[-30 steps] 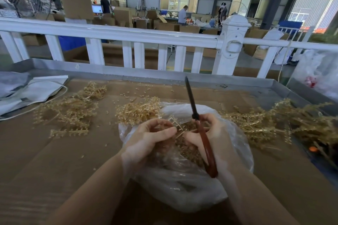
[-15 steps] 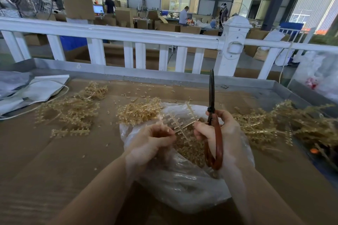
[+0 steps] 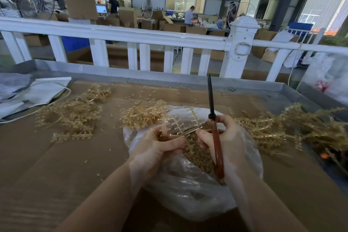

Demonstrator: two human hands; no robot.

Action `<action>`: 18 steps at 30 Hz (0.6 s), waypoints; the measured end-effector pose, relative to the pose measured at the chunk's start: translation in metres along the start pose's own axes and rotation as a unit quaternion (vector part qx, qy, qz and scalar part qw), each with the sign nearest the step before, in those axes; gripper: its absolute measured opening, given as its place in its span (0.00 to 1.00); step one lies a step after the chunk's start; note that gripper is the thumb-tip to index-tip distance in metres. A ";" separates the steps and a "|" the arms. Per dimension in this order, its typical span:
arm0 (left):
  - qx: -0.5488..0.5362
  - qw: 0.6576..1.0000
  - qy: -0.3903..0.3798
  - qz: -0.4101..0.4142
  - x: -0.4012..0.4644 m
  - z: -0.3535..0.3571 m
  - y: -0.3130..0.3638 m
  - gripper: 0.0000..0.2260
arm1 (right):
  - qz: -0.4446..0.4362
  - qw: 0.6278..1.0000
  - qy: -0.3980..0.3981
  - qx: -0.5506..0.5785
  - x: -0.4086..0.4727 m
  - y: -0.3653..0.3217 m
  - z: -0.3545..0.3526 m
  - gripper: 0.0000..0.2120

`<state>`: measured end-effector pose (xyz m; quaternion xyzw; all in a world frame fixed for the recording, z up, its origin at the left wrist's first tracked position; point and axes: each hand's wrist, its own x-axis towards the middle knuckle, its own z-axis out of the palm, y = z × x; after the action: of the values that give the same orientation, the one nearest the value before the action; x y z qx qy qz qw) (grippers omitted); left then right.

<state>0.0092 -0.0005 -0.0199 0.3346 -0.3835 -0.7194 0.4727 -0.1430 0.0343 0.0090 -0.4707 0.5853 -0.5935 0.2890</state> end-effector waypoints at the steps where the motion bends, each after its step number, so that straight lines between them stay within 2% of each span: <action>1: 0.003 1.000 0.007 0.004 -0.001 0.002 0.000 0.25 | -0.006 1.000 -0.001 -0.005 0.000 0.000 0.000 0.15; 3: 0.004 1.000 0.026 0.015 -0.001 0.005 -0.001 0.25 | -0.014 1.000 -0.006 -0.008 -0.001 0.000 -0.001 0.15; 7: -0.054 0.994 0.090 0.040 0.006 0.004 0.004 0.15 | -0.029 0.996 -0.039 -0.076 -0.003 0.000 -0.005 0.11; 11: -0.124 0.983 0.120 0.063 0.013 0.002 0.020 0.08 | -0.102 0.976 -0.068 -0.182 -0.010 0.000 -0.008 0.09; 18: -0.140 0.968 0.170 0.119 0.016 -0.002 0.038 0.09 | -0.098 0.954 -0.163 -0.233 -0.022 0.002 -0.009 0.13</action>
<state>0.0214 -0.0255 0.0102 0.3345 -0.2303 -0.6369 0.6553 -0.1430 0.0577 0.0035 -0.6703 0.6034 -0.3812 0.2031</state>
